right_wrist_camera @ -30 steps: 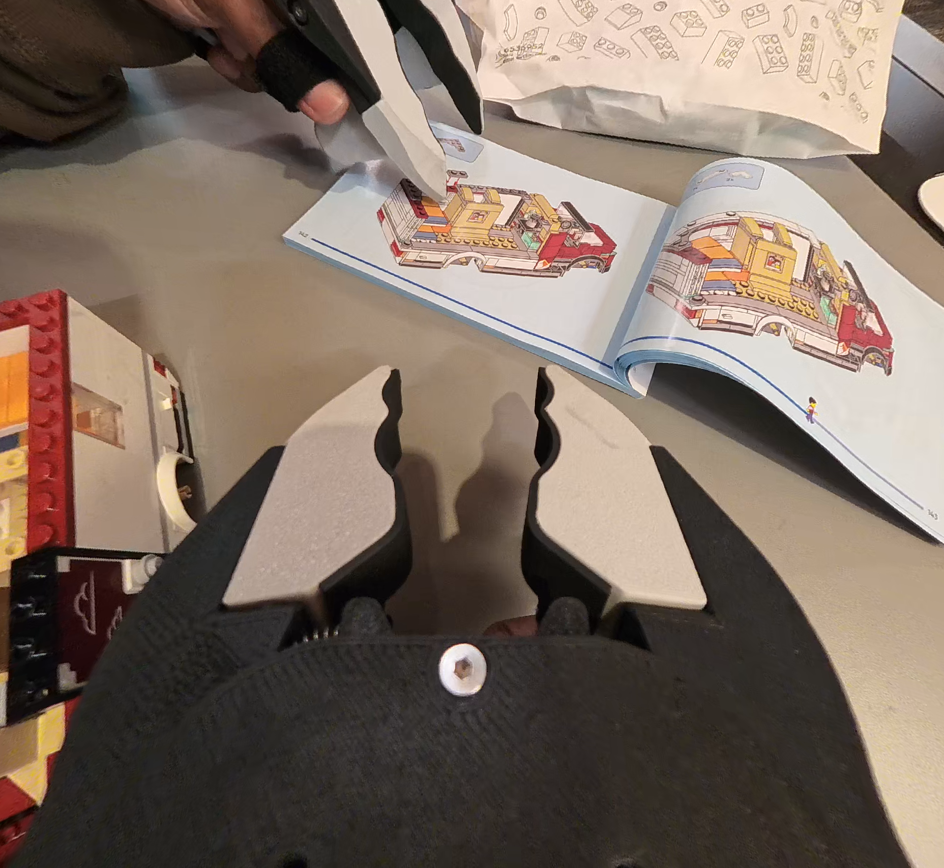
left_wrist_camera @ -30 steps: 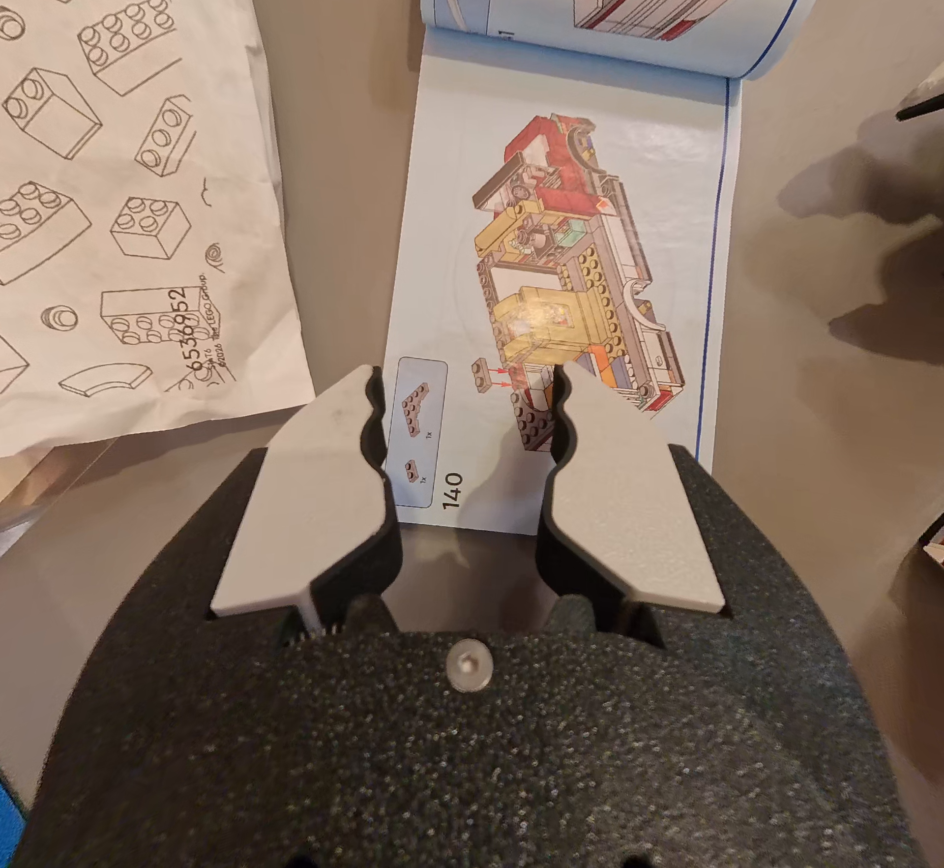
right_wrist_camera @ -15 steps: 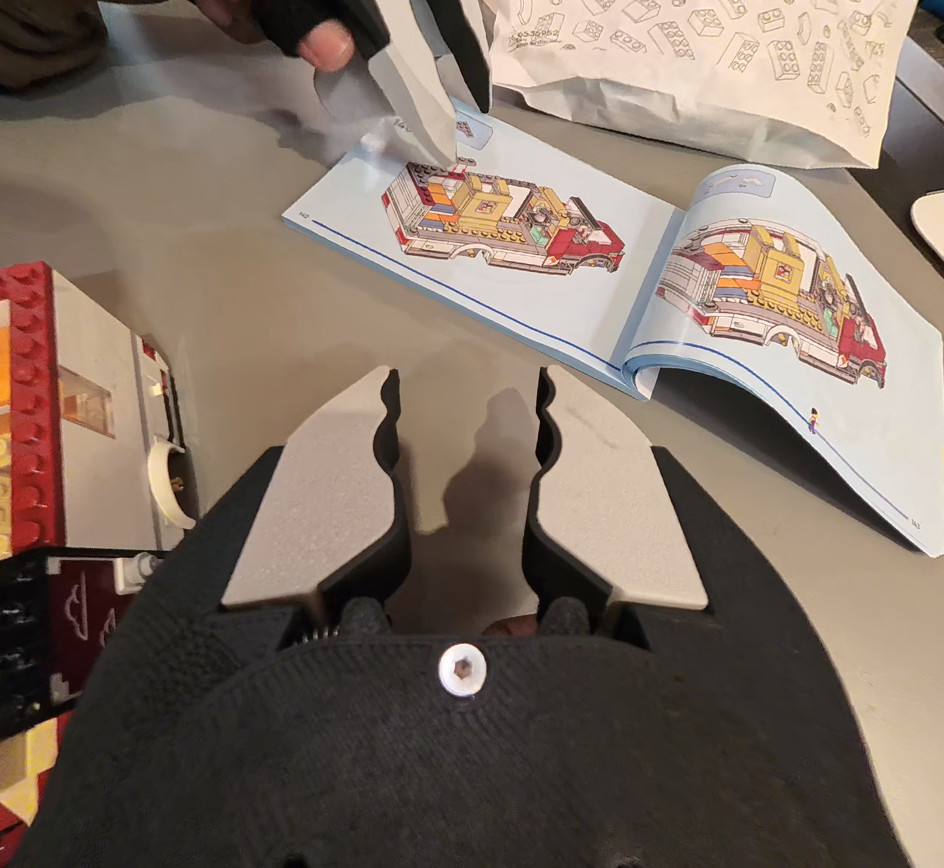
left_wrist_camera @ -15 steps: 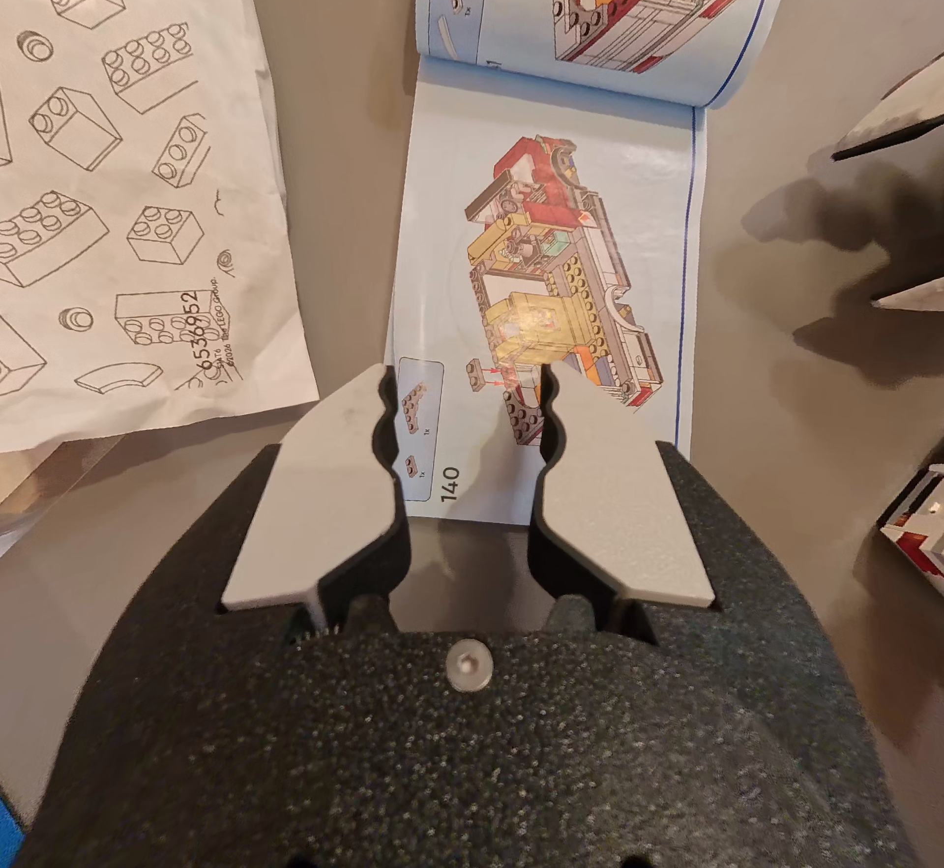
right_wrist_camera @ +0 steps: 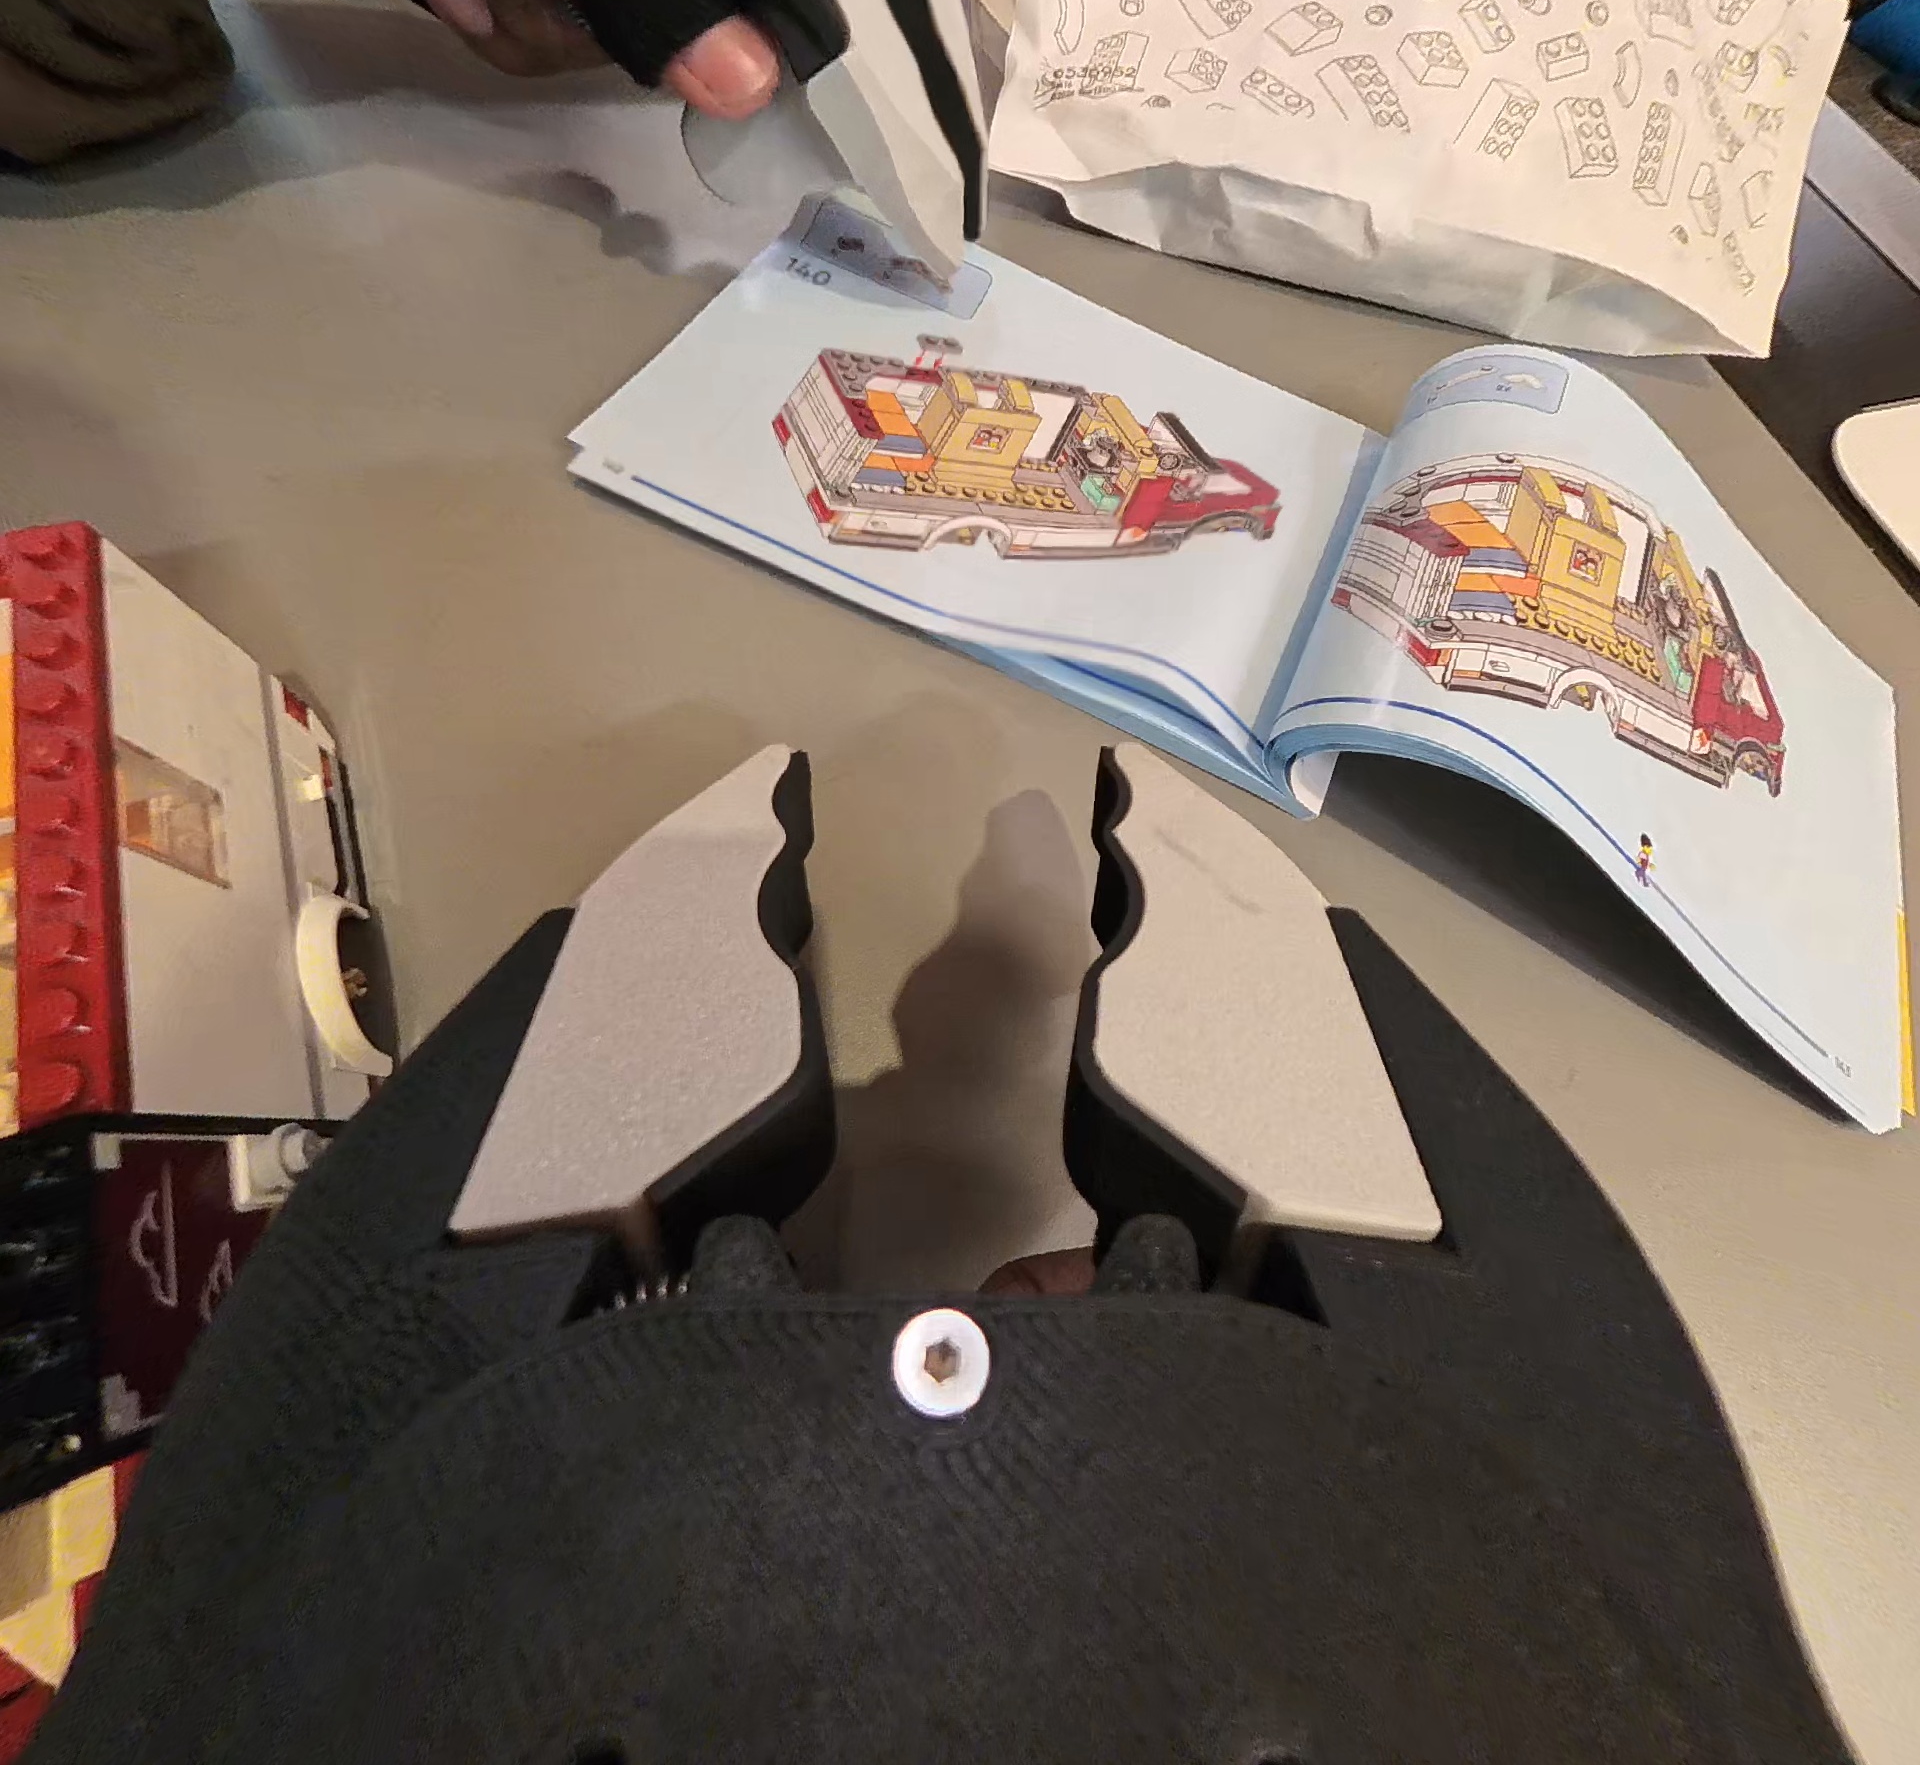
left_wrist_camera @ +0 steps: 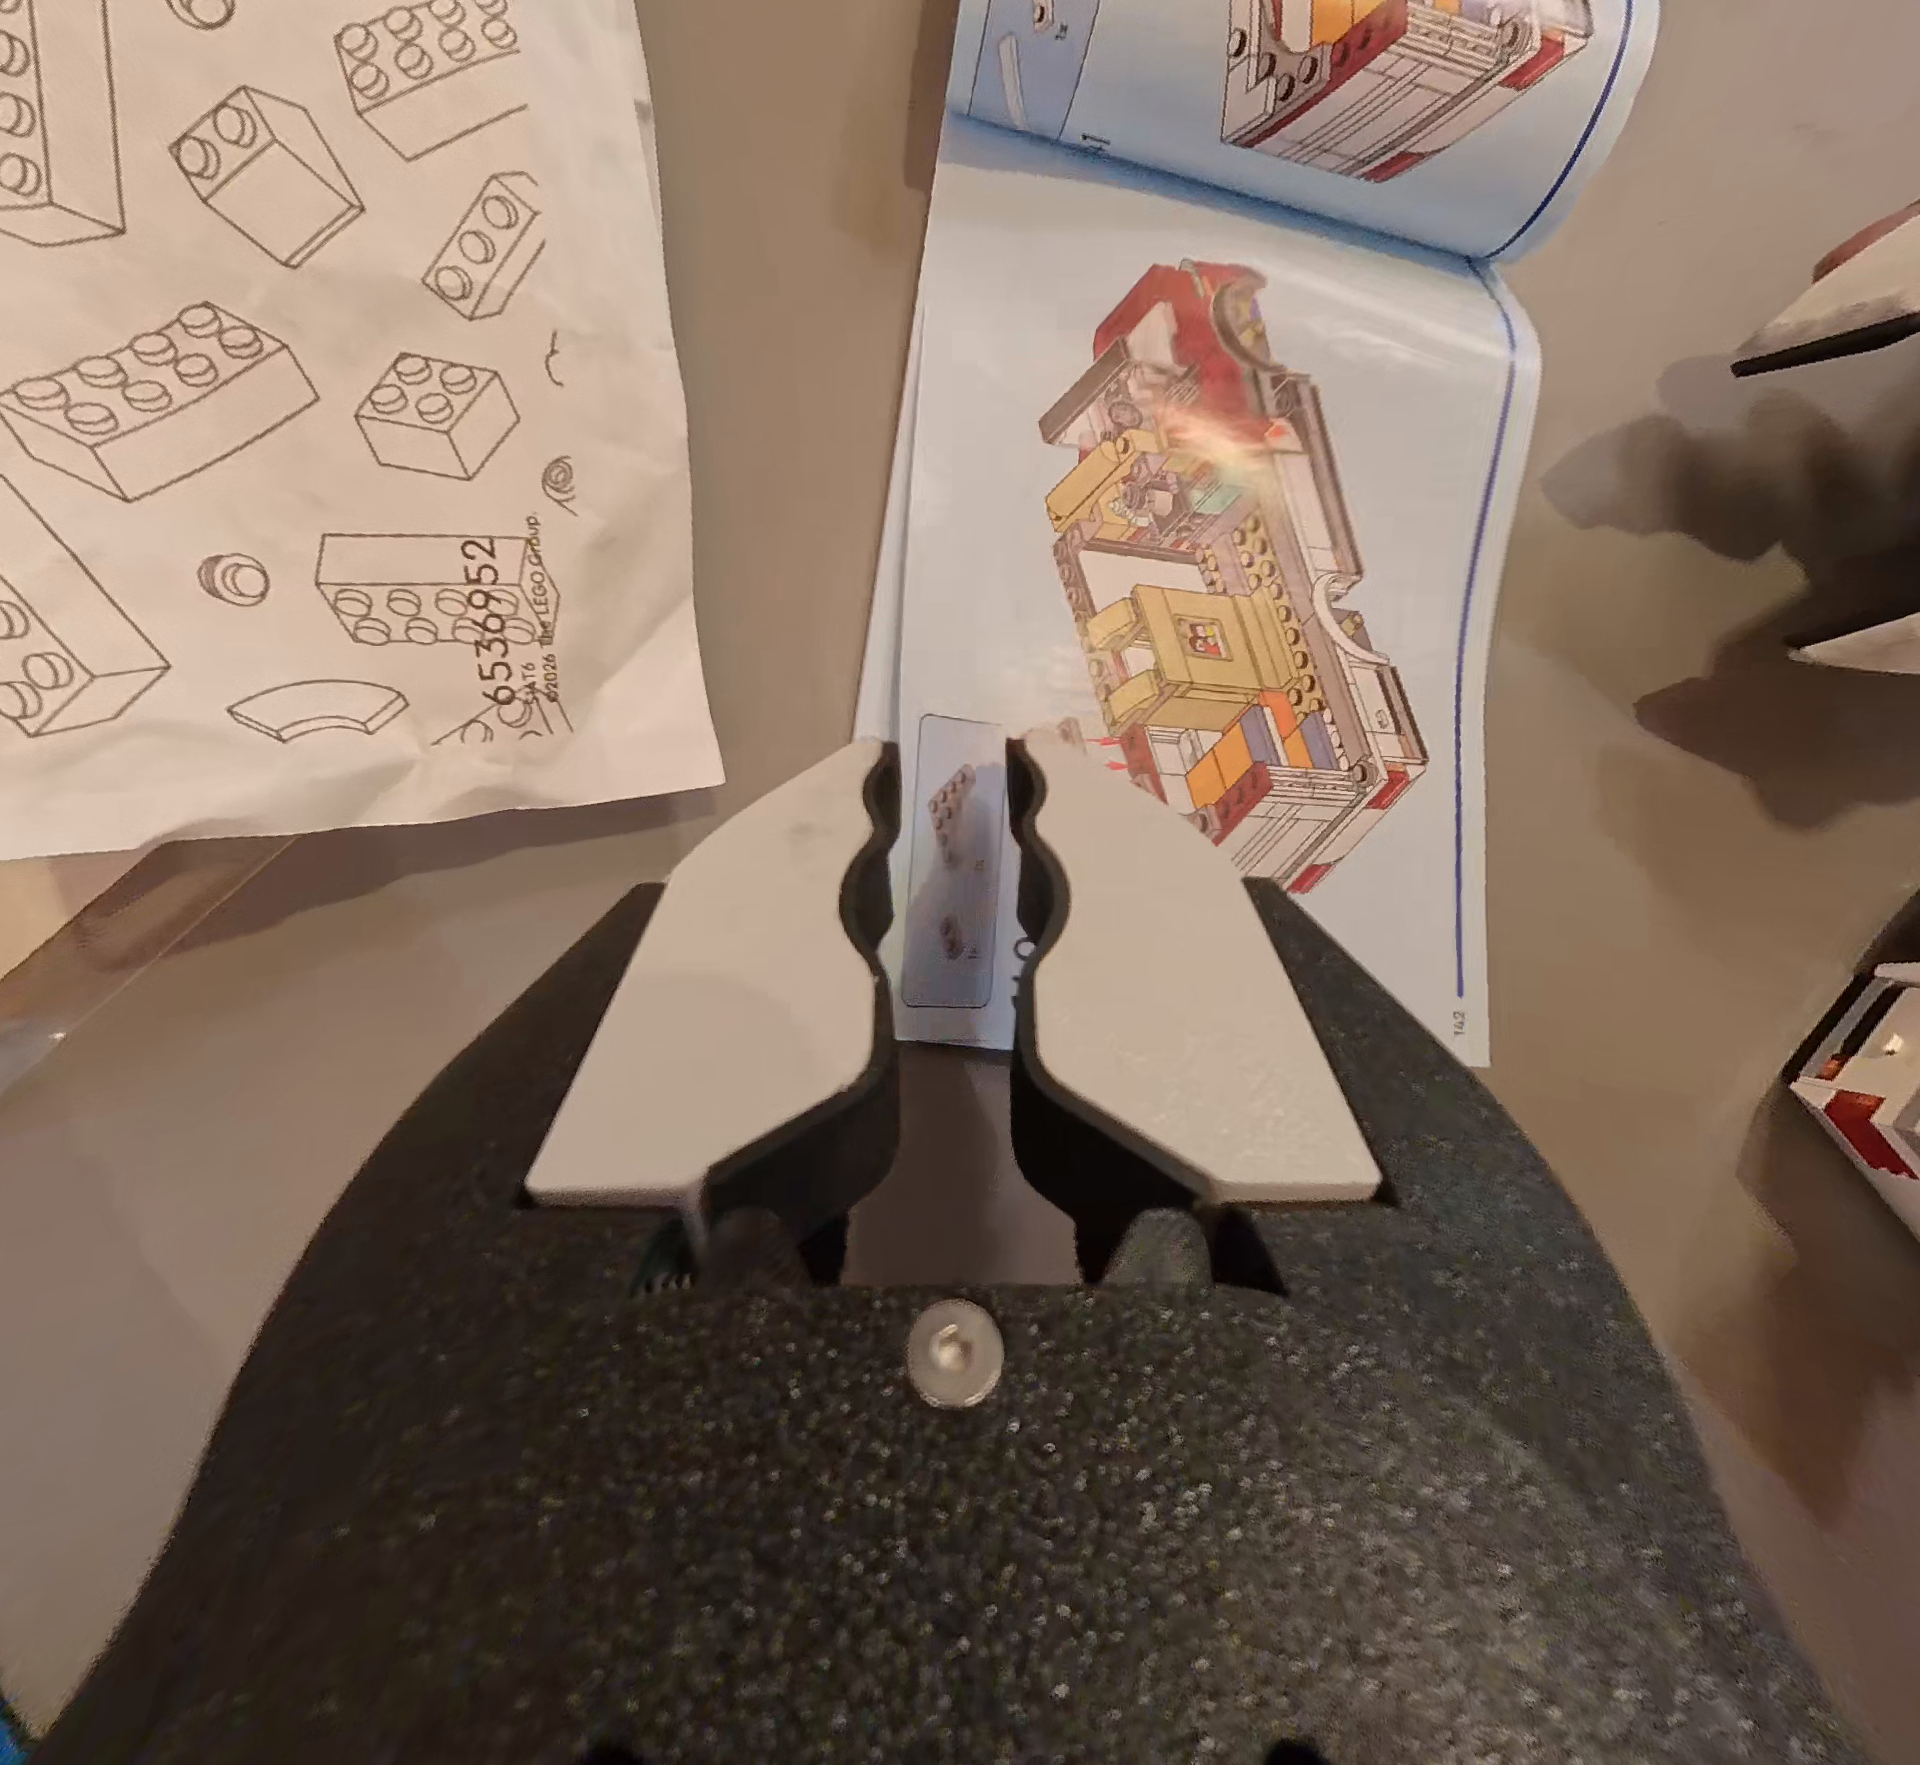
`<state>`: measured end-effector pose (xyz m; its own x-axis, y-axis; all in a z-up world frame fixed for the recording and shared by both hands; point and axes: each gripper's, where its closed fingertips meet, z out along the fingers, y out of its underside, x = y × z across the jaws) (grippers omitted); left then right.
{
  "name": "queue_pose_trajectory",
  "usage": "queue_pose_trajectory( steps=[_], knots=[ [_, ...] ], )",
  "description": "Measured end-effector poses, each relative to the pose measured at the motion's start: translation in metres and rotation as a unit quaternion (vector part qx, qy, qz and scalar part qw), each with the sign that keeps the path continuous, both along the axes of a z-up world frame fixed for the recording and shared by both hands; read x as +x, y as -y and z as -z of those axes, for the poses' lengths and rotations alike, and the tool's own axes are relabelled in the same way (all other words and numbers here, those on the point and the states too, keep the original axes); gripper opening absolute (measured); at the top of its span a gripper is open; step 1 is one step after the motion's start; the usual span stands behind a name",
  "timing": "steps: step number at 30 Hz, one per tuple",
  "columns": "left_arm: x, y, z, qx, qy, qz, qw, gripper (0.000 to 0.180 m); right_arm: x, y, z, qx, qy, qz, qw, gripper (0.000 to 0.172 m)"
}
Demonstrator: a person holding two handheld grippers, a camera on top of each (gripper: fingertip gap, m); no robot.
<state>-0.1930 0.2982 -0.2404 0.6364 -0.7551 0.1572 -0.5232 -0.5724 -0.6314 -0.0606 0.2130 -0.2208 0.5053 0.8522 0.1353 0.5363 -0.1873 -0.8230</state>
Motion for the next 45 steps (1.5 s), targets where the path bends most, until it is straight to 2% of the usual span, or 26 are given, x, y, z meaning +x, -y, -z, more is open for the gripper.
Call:
queue_pose_trajectory(
  steps=[10, 17, 24, 30, 34, 37, 42, 45],
  knots=[
    [0.002, 0.004, 0.004, -0.012, 0.001, 0.012, 1.0, 0.014, 0.001, -0.002, 0.0, 0.009, 0.007, 0.006, 1.0, 0.054],
    [0.008, 0.007, 0.006, -0.013, -0.002, 0.024, 1.0, 0.014, 0.006, -0.02, -0.004, 0.119, 0.058, 0.038, 0.991, 0.054],
    [0.012, 0.01, 0.006, -0.012, -0.003, 0.033, 0.999, 0.015, -0.002, -0.048, -0.002, 0.227, 0.143, 0.065, 0.961, 0.053],
    [0.015, 0.012, 0.005, -0.012, 0.001, 0.042, 0.999, 0.015, -0.019, -0.062, -0.016, 0.295, 0.162, 0.068, 0.939, 0.052],
    [0.016, 0.01, 0.002, -0.003, 0.006, 0.04, 0.999, 0.02, -0.02, -0.072, -0.033, 0.326, 0.146, 0.09, 0.93, 0.041],
    [0.014, -0.001, -0.013, 0.028, 0.032, 0.015, 0.999, 0.029, -0.008, -0.083, -0.048, 0.327, 0.114, 0.127, 0.929, 0.028],
    [0.009, -0.02, -0.053, 0.091, 0.128, -0.029, 0.987, 0.038, 0.032, -0.103, -0.06, 0.269, 0.052, 0.211, 0.938, 0.027],
    [0.004, -0.024, -0.057, 0.103, 0.131, -0.042, 0.985, 0.039, 0.057, -0.116, -0.051, 0.206, 0.03, 0.257, 0.944, 0.027]
  ],
)
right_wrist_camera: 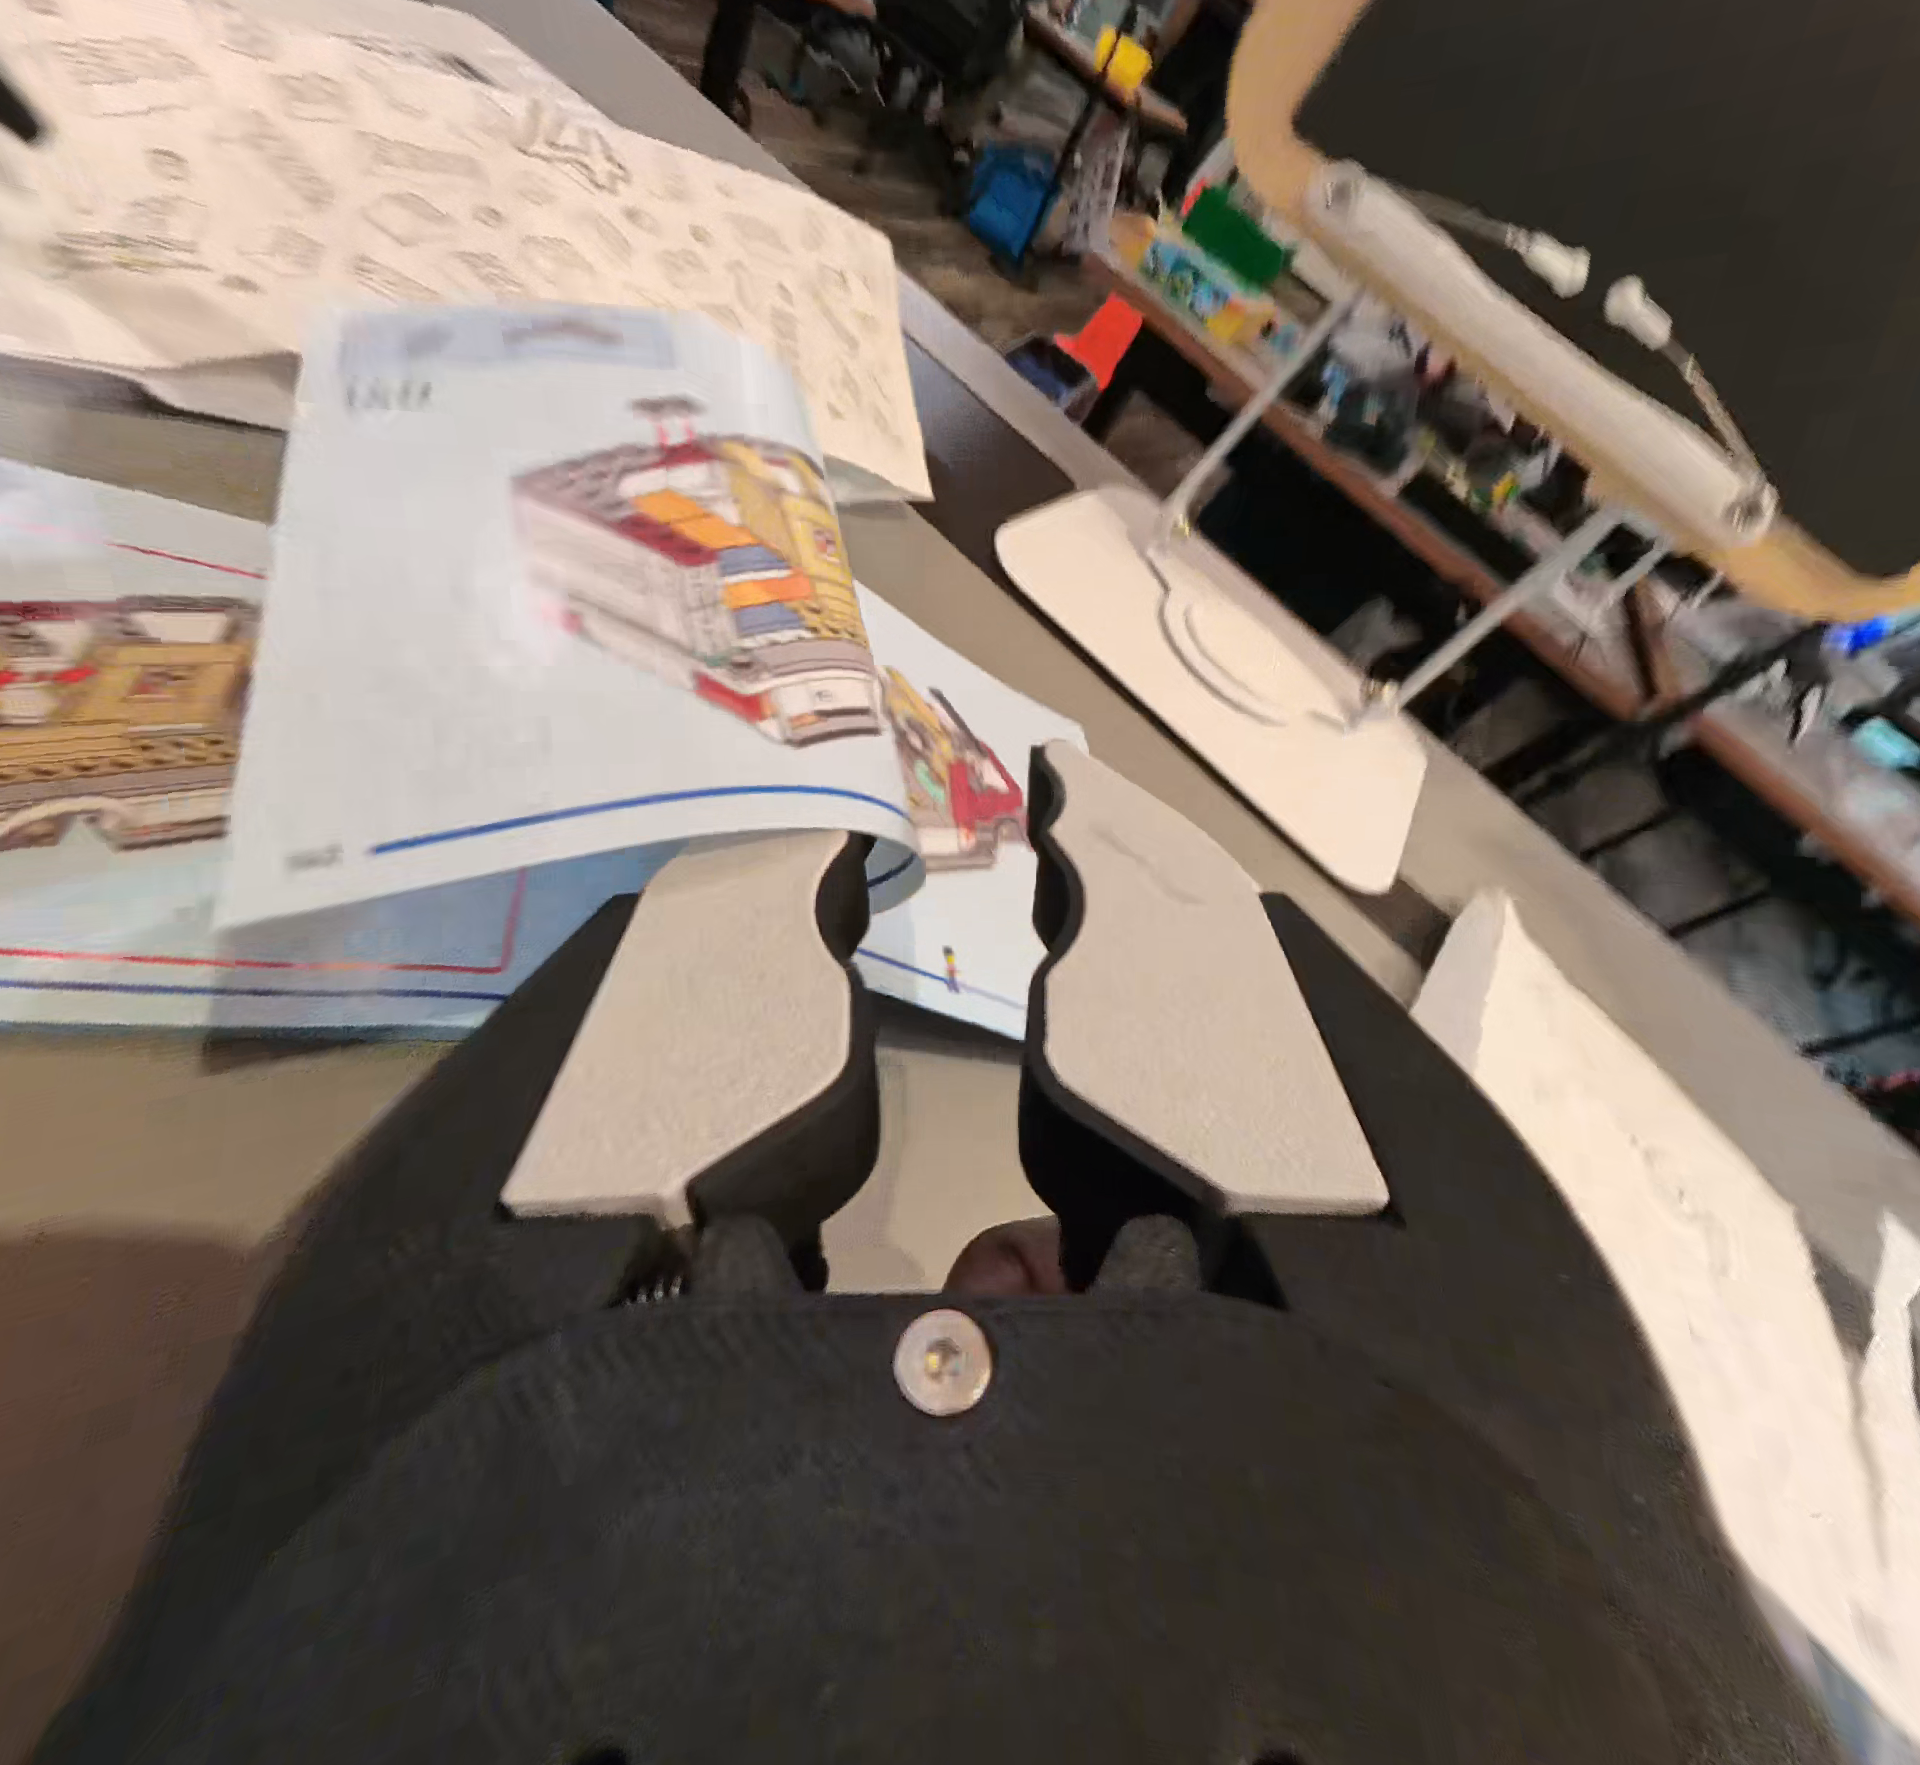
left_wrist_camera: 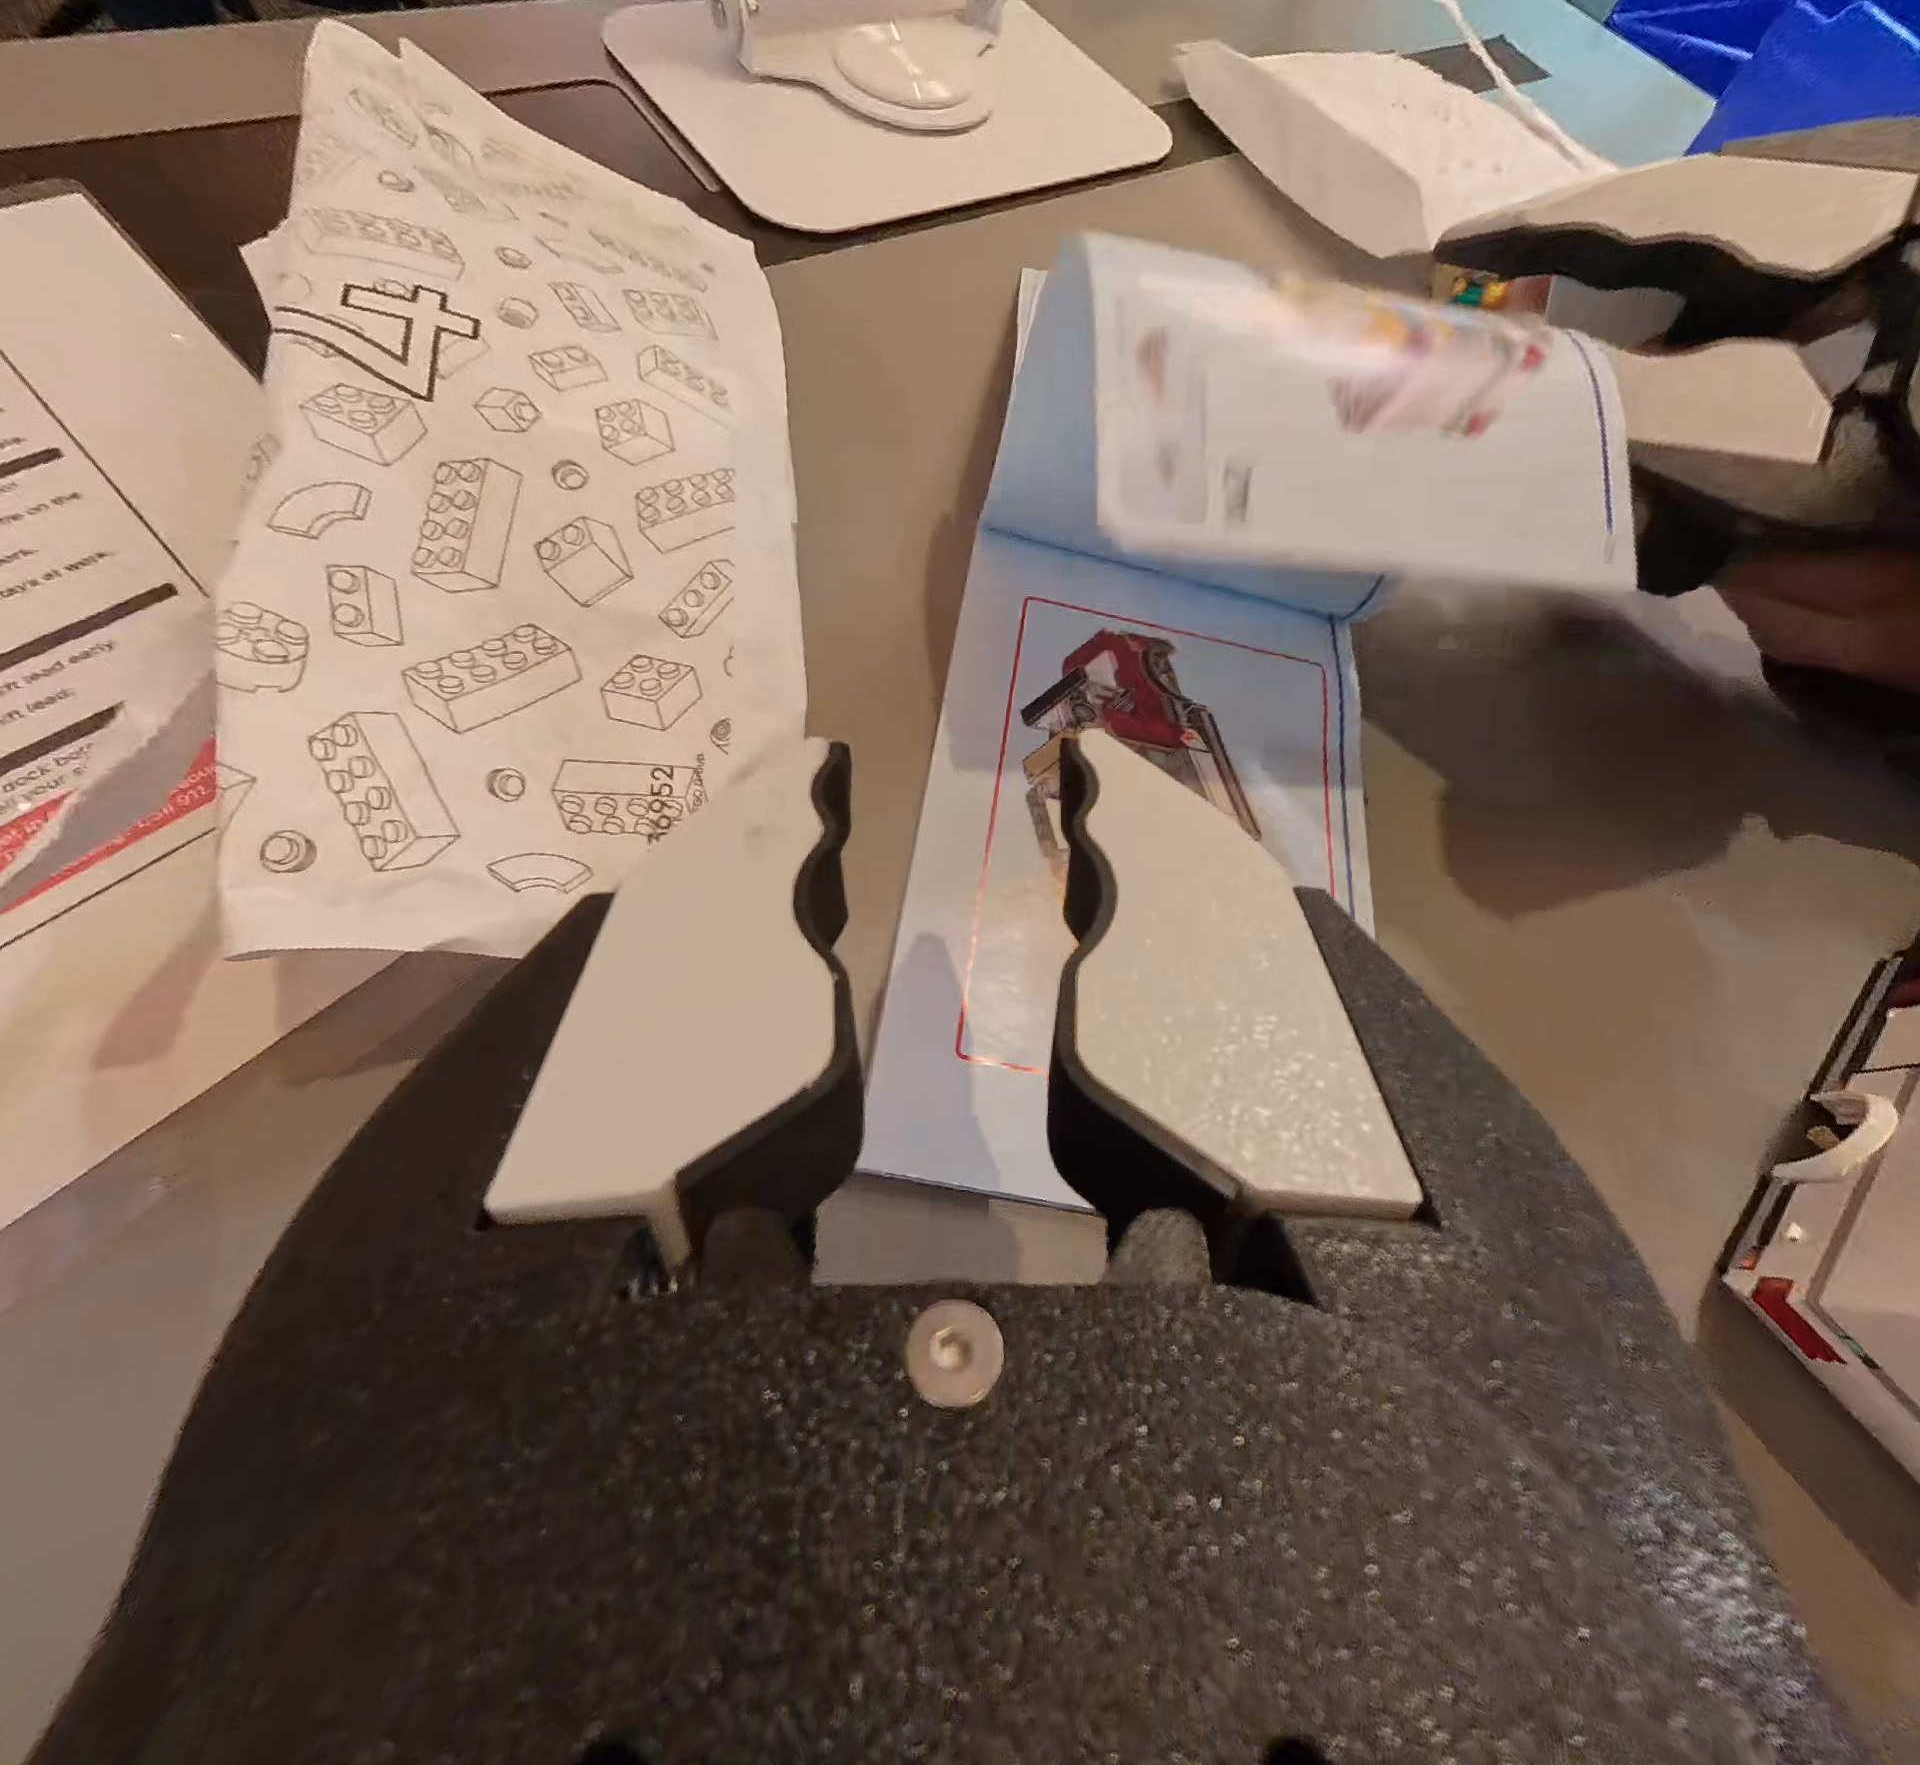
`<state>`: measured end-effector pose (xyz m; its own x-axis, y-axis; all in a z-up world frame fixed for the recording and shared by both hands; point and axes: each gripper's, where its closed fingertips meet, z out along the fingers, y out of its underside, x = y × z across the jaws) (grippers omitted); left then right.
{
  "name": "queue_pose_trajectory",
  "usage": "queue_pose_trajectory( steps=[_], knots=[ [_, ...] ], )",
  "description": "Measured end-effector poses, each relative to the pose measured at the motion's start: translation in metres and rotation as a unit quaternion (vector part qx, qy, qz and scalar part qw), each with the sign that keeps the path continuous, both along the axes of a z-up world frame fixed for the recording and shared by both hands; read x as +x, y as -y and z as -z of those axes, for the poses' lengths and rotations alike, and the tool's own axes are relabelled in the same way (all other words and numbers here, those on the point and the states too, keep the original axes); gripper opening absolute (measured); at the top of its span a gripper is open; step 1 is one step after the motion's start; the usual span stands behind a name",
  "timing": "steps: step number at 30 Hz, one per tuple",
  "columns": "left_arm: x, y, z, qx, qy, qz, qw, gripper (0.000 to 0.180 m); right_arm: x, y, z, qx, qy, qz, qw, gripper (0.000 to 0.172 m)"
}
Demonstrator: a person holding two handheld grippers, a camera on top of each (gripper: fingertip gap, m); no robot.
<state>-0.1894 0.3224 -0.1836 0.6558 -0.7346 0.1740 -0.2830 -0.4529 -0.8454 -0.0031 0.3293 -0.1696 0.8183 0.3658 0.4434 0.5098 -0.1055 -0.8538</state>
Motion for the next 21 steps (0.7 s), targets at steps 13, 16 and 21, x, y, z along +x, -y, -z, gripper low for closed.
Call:
queue_pose_trajectory(
  steps=[13, 16, 21],
  knots=[
    [0.011, 0.007, 0.035, -0.042, -0.057, 0.023, 0.997, 0.039, 0.047, -0.014, 0.038, -0.101, 0.027, 0.077, 0.991, 0.037],
    [0.01, 0.006, 0.036, -0.042, -0.056, 0.02, 0.997, 0.039, 0.054, -0.013, 0.036, -0.1, 0.025, 0.087, 0.991, 0.037],
    [0.009, 0.005, 0.035, -0.039, -0.054, 0.019, 0.998, 0.039, 0.063, -0.012, 0.021, -0.07, 0.011, 0.1, 0.992, 0.037]
  ],
)
